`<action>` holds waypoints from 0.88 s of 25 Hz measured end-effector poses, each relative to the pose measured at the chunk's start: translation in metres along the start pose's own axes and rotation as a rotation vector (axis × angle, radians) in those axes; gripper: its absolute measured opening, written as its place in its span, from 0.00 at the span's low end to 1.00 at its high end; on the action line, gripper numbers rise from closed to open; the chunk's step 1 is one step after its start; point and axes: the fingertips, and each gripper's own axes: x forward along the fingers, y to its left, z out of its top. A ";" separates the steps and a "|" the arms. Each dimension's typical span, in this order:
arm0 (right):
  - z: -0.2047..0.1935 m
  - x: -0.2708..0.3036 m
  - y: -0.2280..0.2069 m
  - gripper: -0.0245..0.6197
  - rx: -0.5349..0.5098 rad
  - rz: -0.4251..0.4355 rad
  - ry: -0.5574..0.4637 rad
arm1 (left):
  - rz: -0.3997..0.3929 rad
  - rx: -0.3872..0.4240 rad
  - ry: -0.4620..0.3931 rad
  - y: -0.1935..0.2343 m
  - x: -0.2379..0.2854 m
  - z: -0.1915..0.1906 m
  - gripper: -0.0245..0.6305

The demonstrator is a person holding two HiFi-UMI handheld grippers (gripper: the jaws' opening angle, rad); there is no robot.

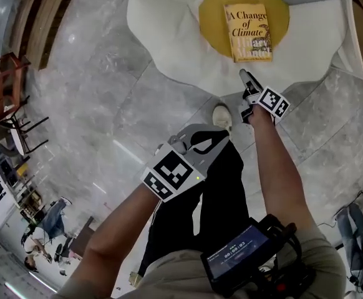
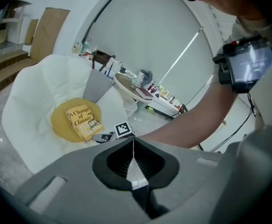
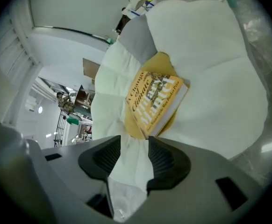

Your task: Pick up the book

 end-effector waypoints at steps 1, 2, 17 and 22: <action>0.000 0.007 -0.010 0.32 0.023 0.003 -0.011 | -0.002 -0.005 0.003 0.005 0.006 -0.007 0.05; -0.001 0.014 -0.019 0.33 0.039 0.005 -0.018 | -0.006 -0.009 0.005 0.008 0.011 -0.013 0.05; 0.027 0.059 -0.056 0.41 0.198 0.115 -0.132 | -0.037 -0.064 -0.030 0.035 0.029 -0.056 0.05; 0.035 0.067 -0.059 0.41 0.233 0.122 -0.171 | -0.054 -0.084 -0.054 0.037 0.031 -0.060 0.05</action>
